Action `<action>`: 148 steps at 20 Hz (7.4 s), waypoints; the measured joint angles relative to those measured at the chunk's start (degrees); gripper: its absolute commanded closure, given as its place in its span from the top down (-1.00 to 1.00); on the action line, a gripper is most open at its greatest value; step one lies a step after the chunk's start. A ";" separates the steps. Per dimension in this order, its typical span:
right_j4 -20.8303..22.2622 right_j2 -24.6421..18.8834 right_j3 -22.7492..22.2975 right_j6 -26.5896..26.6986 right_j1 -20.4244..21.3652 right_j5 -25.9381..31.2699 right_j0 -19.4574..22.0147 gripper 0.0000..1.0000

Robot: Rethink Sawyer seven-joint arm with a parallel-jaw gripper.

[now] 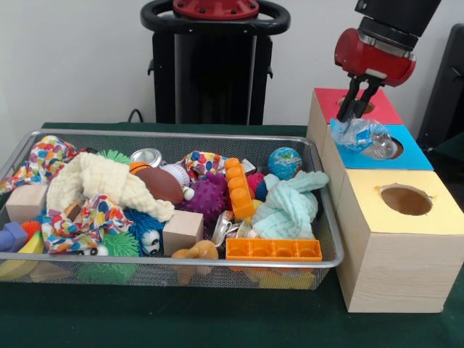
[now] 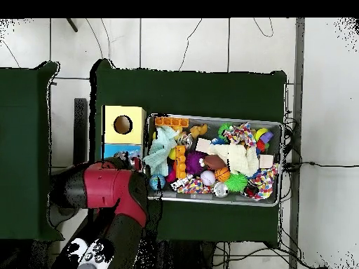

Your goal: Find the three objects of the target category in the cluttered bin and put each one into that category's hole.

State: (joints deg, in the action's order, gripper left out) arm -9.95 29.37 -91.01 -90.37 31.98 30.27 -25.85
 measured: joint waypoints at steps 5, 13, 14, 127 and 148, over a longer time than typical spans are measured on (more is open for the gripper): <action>0.00 -0.01 0.00 0.00 -0.08 2.13 -0.01 -1.00; -0.27 -0.26 0.01 0.00 -0.15 5.90 0.02 -1.00; -0.55 -0.45 0.01 0.00 -0.15 6.01 0.02 -1.00; -2.87 10.56 2.59 -7.30 -10.97 3.02 -10.18 1.00; -1.94 10.53 2.07 -7.30 -7.06 10.10 -7.57 1.00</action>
State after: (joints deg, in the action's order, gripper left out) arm -11.90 39.90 -88.95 -97.67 24.92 40.36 -33.42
